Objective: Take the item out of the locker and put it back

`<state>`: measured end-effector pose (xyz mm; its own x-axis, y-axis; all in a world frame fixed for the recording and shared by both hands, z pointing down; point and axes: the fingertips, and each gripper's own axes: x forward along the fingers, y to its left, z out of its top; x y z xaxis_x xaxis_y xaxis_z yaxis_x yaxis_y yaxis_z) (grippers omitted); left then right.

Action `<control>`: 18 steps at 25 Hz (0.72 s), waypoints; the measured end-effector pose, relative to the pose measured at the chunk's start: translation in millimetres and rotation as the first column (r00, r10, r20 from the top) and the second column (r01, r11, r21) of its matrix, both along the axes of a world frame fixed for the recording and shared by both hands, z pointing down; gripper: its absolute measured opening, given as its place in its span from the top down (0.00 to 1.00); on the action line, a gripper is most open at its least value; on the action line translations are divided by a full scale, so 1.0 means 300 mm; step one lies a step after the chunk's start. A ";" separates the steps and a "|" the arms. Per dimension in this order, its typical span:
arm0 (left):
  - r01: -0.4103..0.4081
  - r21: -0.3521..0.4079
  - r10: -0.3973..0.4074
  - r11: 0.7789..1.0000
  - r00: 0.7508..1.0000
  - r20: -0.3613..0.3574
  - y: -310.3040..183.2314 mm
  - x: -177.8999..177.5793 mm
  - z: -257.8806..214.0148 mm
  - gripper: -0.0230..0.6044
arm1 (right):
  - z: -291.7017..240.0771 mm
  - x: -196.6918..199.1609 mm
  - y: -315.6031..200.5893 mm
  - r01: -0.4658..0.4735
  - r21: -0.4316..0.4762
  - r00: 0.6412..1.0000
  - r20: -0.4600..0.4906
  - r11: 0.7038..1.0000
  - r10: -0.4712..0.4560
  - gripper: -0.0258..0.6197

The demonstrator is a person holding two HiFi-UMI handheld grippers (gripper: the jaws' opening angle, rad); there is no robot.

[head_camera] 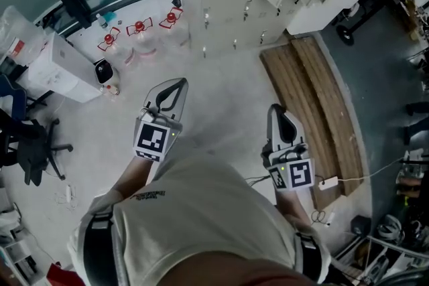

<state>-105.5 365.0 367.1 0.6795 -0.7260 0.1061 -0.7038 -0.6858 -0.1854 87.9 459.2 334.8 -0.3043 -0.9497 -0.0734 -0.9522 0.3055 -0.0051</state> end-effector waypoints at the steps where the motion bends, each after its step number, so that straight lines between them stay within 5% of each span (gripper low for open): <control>1: -0.001 -0.003 0.001 1.000 1.000 0.004 0.008 0.006 0.002 0.94 | 0.001 0.005 0.005 0.000 0.003 1.000 0.004 1.000 0.000 0.96; 18: -0.018 0.044 0.018 0.999 1.000 -0.006 -0.092 0.079 0.013 0.94 | 0.025 0.077 -0.087 -0.019 0.023 1.000 0.000 1.000 0.019 0.96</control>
